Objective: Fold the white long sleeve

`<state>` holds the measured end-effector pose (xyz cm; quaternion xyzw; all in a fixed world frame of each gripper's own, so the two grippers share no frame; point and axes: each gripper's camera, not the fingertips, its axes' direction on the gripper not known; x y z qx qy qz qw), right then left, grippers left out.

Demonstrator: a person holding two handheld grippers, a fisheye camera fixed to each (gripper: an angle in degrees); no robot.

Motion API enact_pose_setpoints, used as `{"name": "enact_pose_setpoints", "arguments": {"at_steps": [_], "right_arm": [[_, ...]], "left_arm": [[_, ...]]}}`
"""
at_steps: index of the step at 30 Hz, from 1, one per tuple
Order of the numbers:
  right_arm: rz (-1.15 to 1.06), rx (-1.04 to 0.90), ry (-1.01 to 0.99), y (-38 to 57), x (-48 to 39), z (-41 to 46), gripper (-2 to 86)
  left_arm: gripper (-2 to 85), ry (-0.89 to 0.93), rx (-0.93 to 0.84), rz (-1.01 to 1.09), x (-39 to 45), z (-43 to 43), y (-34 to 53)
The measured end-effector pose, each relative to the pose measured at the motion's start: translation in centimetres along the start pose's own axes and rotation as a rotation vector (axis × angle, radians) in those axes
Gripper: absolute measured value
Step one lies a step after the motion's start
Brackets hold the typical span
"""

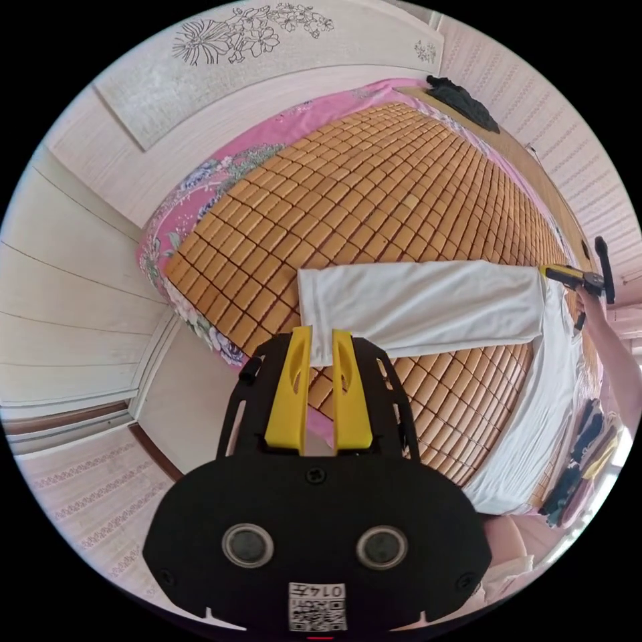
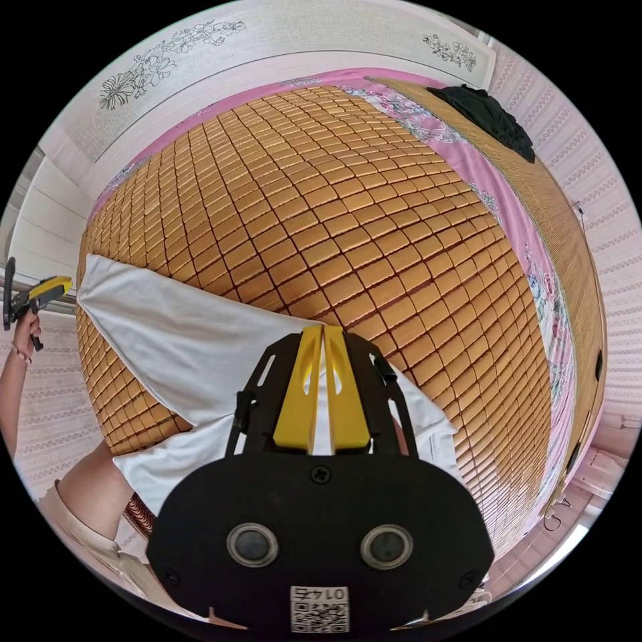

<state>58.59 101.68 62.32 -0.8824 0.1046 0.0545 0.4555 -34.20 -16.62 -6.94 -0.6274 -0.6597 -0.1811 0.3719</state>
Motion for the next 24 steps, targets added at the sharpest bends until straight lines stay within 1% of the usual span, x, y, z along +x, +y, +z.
{"name": "enact_pose_setpoints", "arguments": {"at_steps": [2,4,6,8,9,11,13,14,16,18,21,24], "right_arm": [[-0.008,-0.001,0.011,-0.1,-0.2,0.2,-0.4],[-0.009,0.000,0.014,0.0,-0.3,0.5,-0.4],[-0.015,-0.002,0.014,0.0,-0.3,0.7,-0.3],[-0.025,-0.009,0.012,-0.1,-0.2,0.9,-0.3],[-0.031,-0.012,0.012,-0.1,-0.1,1.0,-0.3],[-0.035,-0.015,0.011,-0.1,0.0,1.2,-0.4],[-0.028,-0.009,0.009,-0.1,0.1,1.4,-0.4],[-0.027,-0.009,0.008,-0.1,0.1,1.4,-0.4],[-0.028,-0.005,0.009,0.0,0.2,1.7,-0.4],[-0.028,-0.010,0.008,0.1,0.3,1.9,-0.4],[0.008,0.011,-0.004,0.5,0.9,1.5,-0.2],[0.017,0.054,-0.035,1.0,1.4,0.6,0.8]], "left_arm": [[5.8,-0.030,0.034,-0.003,-0.2,-0.8,-1.2],[5.8,-0.022,0.048,-0.023,-0.7,-0.5,-2.5],[5.3,0.002,0.001,-0.051,-1.3,1.4,-4.0],[1.9,0.010,-0.064,-0.057,-1.5,3.0,-4.7],[0.9,0.016,-0.050,-0.022,-1.3,2.7,-5.0],[-0.1,0.034,-0.086,-0.005,-1.6,2.7,-5.8],[-0.4,0.010,-0.068,-0.008,-1.9,2.3,-6.1],[-0.5,0.008,-0.024,-0.031,-2.3,1.8,-6.2],[-0.2,0.039,0.021,-0.079,-3.0,1.4,-6.4],[1.7,0.072,-0.023,-0.100,-3.6,2.5,-6.9],[5.6,0.143,-0.020,-0.142,-4.7,2.2,-6.9],[6.3,0.141,-0.006,-0.118,-4.7,0.9,-6.2]]}}
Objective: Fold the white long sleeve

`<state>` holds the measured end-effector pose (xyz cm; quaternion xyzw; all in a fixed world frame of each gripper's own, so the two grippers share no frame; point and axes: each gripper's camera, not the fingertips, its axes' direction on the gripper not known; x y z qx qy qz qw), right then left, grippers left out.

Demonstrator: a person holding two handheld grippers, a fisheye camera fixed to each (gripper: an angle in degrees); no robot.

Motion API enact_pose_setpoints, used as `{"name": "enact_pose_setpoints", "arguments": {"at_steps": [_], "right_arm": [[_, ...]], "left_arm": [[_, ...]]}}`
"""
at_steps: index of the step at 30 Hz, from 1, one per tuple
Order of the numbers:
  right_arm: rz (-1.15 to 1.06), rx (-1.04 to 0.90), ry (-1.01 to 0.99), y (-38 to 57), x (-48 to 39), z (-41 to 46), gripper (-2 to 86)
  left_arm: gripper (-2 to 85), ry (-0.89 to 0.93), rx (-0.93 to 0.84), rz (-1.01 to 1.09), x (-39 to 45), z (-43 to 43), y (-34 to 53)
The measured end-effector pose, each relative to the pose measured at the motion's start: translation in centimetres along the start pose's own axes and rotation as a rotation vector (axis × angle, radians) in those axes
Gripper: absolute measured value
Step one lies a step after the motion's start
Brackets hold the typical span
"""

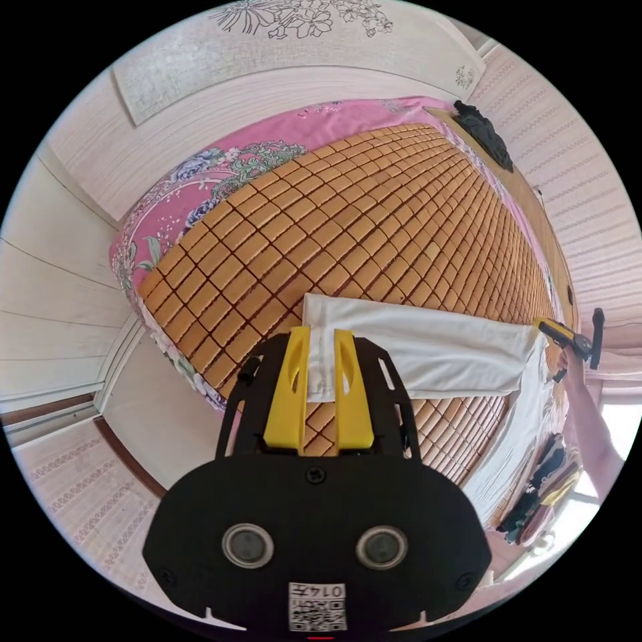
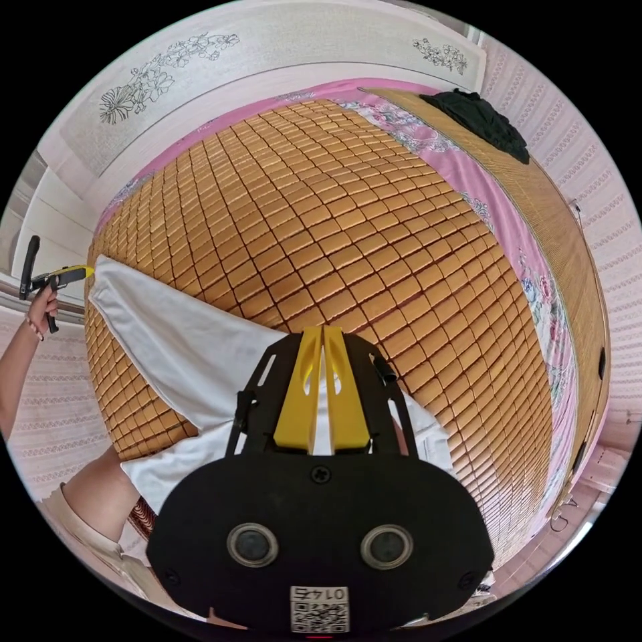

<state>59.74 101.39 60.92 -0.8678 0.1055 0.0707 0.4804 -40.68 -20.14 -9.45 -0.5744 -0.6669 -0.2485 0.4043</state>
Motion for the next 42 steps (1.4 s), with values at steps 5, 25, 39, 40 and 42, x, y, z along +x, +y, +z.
{"name": "enact_pose_setpoints", "arguments": {"at_steps": [5,25,39,40,42], "right_arm": [[-0.219,0.024,-0.172,-0.5,-4.8,-0.1,5.6],[-0.348,-0.046,-0.181,-0.6,-10.4,3.2,0.2],[-0.436,-0.076,-0.186,2.3,-13.8,4.0,-0.3],[-0.442,-0.074,-0.173,2.5,-14.1,3.6,-0.4],[-0.480,-0.024,-0.176,2.9,-15.0,2.5,-0.4]], "left_arm": [[6.2,0.015,-0.010,0.075,1.5,-1.2,2.8],[6.0,0.082,0.125,0.015,3.4,-2.2,4.2],[6.0,-0.079,-0.092,0.331,16.4,6.2,6.7],[6.1,-0.070,-0.092,0.323,16.4,6.3,6.8],[6.2,-0.051,-0.066,0.288,16.0,5.7,7.4]]}}
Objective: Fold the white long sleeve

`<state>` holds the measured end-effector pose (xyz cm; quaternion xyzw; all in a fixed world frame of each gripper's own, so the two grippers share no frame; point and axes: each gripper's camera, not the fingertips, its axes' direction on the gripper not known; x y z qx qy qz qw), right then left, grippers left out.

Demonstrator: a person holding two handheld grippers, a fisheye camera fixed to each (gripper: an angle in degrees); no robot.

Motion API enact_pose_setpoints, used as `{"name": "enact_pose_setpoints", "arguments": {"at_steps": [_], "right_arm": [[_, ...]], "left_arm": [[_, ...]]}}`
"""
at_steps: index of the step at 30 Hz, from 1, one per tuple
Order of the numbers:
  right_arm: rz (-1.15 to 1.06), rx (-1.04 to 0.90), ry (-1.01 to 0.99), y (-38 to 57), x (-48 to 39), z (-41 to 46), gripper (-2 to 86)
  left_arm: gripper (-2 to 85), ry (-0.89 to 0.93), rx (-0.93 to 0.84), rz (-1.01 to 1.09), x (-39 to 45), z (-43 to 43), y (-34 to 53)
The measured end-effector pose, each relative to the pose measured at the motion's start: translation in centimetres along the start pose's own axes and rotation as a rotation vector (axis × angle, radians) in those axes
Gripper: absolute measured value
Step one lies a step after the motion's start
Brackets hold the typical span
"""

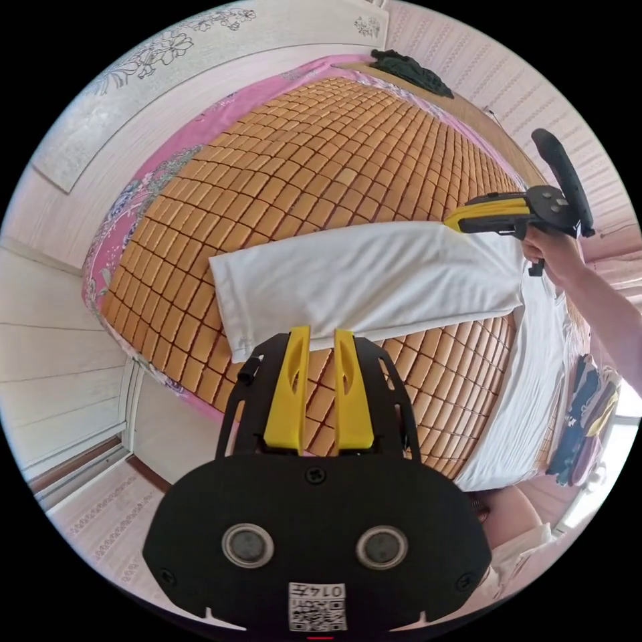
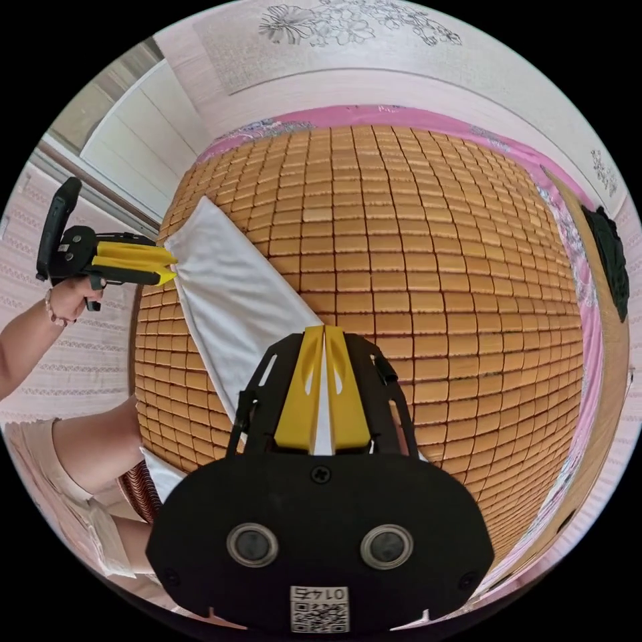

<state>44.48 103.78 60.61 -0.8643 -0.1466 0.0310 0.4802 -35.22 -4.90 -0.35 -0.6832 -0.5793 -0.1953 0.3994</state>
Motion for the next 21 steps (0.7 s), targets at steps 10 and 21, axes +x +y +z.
{"name": "enact_pose_setpoints", "arguments": {"at_steps": [10,21], "right_arm": [[-0.160,-0.019,-0.008,-3.8,-7.6,2.6,-0.3],[0.215,0.334,-0.035,19.4,-8.8,-9.4,-0.3]], "left_arm": [[6.2,-0.030,0.011,-0.140,-1.5,2.0,2.5],[6.6,0.007,0.072,0.029,7.2,-1.2,6.0]]}}
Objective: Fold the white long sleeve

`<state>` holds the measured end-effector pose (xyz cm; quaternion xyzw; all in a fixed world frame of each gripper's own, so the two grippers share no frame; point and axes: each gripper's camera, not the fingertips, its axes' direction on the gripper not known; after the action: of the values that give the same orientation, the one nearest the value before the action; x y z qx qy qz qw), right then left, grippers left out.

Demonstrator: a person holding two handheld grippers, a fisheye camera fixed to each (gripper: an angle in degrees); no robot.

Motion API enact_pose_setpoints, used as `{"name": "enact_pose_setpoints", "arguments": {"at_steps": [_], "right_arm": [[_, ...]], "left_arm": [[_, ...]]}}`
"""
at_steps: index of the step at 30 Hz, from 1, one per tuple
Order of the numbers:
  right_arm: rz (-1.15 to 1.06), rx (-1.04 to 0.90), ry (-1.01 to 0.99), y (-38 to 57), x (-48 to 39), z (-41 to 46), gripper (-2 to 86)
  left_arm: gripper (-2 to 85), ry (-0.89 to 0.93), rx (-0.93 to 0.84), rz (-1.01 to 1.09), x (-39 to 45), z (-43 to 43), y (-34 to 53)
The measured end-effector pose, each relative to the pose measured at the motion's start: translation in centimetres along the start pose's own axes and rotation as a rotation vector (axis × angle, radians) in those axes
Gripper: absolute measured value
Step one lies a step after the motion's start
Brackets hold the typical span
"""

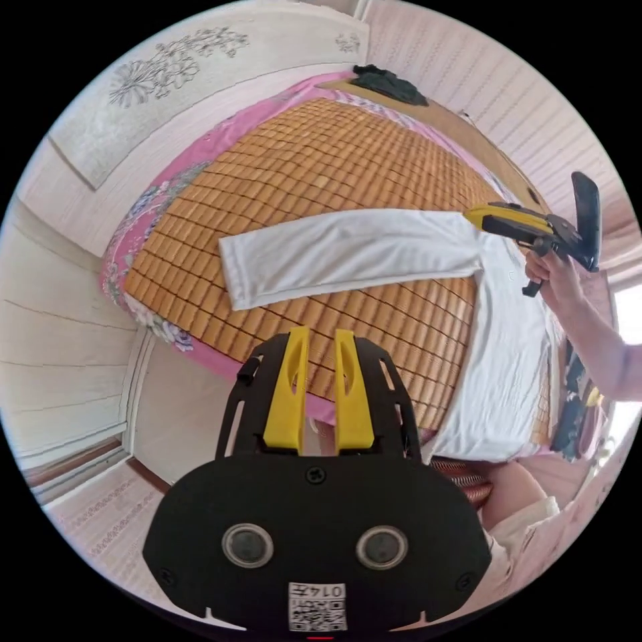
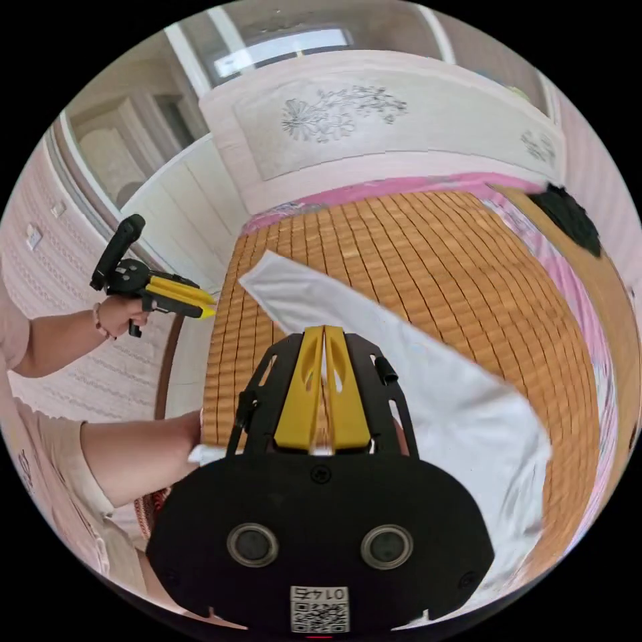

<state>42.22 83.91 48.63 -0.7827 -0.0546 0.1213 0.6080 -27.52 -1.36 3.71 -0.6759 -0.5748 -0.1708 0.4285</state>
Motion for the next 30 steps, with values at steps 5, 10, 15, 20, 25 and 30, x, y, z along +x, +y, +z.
{"name": "enact_pose_setpoints", "arguments": {"at_steps": [5,10,15,20,25,30], "right_arm": [[0.311,-0.196,0.215,17.1,-1.1,-6.5,-0.3],[0.590,-0.450,0.225,30.2,-4.7,-9.4,-0.3],[0.660,-0.540,0.221,34.2,-8.7,-9.1,-0.3],[0.629,-0.562,0.248,35.5,-10.5,-7.3,-0.3],[0.622,-0.653,0.197,34.9,-11.8,-6.3,-0.3],[0.567,-0.596,0.225,35.4,-13.6,-5.9,-0.2]], "left_arm": [[6.5,0.196,-0.057,0.201,11.2,1.1,2.6],[6.8,0.294,-0.188,0.408,21.2,5.0,4.3],[6.8,0.191,-0.243,0.615,26.6,7.6,5.0],[6.3,0.068,-0.303,0.693,27.8,9.2,6.2],[5.6,-0.011,-0.311,0.735,28.7,10.2,7.5],[4.6,0.023,-0.299,0.748,28.3,10.4,8.7]]}}
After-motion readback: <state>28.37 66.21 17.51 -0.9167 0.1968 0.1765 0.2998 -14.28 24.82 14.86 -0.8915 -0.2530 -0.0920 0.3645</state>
